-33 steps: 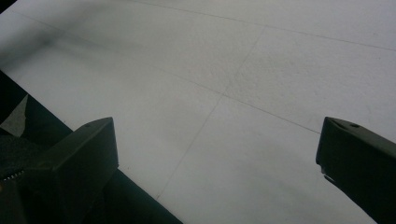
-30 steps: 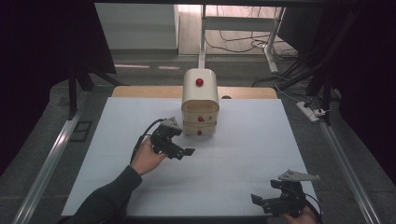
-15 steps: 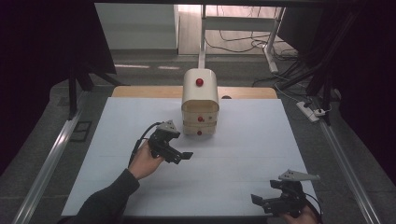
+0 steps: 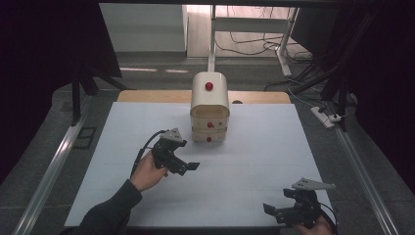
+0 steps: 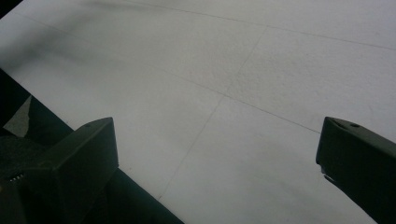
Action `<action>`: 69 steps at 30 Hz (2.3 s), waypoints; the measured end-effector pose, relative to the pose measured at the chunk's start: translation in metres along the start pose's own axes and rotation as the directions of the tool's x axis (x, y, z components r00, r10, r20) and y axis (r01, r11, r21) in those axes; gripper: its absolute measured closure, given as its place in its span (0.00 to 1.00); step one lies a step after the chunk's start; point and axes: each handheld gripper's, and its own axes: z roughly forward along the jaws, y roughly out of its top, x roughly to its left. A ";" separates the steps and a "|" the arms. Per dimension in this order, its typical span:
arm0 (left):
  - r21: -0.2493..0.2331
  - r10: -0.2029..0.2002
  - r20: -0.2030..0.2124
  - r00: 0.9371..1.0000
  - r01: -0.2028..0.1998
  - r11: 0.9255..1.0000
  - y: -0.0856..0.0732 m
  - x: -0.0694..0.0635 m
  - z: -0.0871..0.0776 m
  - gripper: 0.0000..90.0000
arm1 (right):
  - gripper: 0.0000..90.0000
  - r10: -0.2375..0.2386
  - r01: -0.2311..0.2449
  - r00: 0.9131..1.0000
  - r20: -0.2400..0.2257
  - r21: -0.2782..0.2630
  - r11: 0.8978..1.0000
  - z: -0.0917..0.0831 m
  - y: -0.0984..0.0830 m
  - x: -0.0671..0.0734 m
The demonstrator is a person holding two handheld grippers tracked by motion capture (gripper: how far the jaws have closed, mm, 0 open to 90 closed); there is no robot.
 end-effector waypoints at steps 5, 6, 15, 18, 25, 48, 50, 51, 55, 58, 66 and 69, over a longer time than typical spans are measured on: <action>-0.017 -0.003 0.014 1.000 0.004 1.000 -0.003 -0.001 -0.005 0.00 | 0.00 0.000 0.000 1.000 0.001 -0.001 1.000 0.000 0.000 0.000; -0.021 -0.003 0.017 1.000 0.003 1.000 -0.004 -0.001 -0.006 0.00 | 0.00 -0.002 0.002 1.000 0.002 -0.001 1.000 0.000 0.000 0.000; -0.034 -0.001 0.026 1.000 0.002 0.999 -0.011 -0.003 -0.015 0.00 | 0.00 -0.011 0.011 1.000 -0.006 0.003 1.000 0.001 0.000 0.001; -0.034 -0.012 0.032 0.999 0.013 0.999 -0.013 -0.004 -0.018 0.00 | 0.00 -0.010 0.010 1.000 -0.007 0.004 1.000 0.001 0.000 0.001; -0.040 -0.010 0.020 1.000 0.011 0.999 -0.019 -0.007 -0.026 0.00 | 0.00 -0.011 0.011 1.000 -0.008 0.006 1.000 0.001 0.000 0.001; -0.057 -0.035 0.033 0.999 0.037 0.998 -0.035 -0.015 -0.043 0.00 | 0.00 -0.012 0.012 1.000 -0.013 0.011 1.000 0.001 0.000 0.001; -0.059 -0.036 0.032 0.999 0.038 0.998 -0.037 -0.015 -0.045 0.00 | 0.00 -0.013 0.013 1.000 -0.013 0.011 1.000 0.001 0.000 0.001; -0.059 -0.039 0.031 0.999 0.041 0.997 -0.038 -0.016 -0.046 0.00 | 0.00 -0.012 0.012 1.000 -0.014 0.011 1.000 0.001 0.000 0.001; -0.065 -0.045 0.027 0.999 0.046 0.997 -0.042 -0.017 -0.051 0.00 | 0.00 -0.014 0.014 1.000 -0.014 0.014 1.000 0.001 0.000 0.001; -0.069 -0.048 0.022 0.999 0.050 0.996 -0.045 -0.018 -0.055 0.00 | 0.00 -0.014 0.014 1.000 -0.013 0.014 1.000 0.001 0.000 0.001; -0.068 -0.056 0.011 0.998 0.057 0.996 -0.053 -0.021 -0.061 0.00 | 0.00 -0.014 0.014 1.000 -0.014 0.015 1.000 0.002 0.000 0.001; -0.065 -0.058 0.008 0.998 0.058 0.996 -0.056 -0.023 -0.062 0.00 | 0.00 -0.014 0.014 1.000 -0.015 0.017 1.000 0.002 0.001 0.001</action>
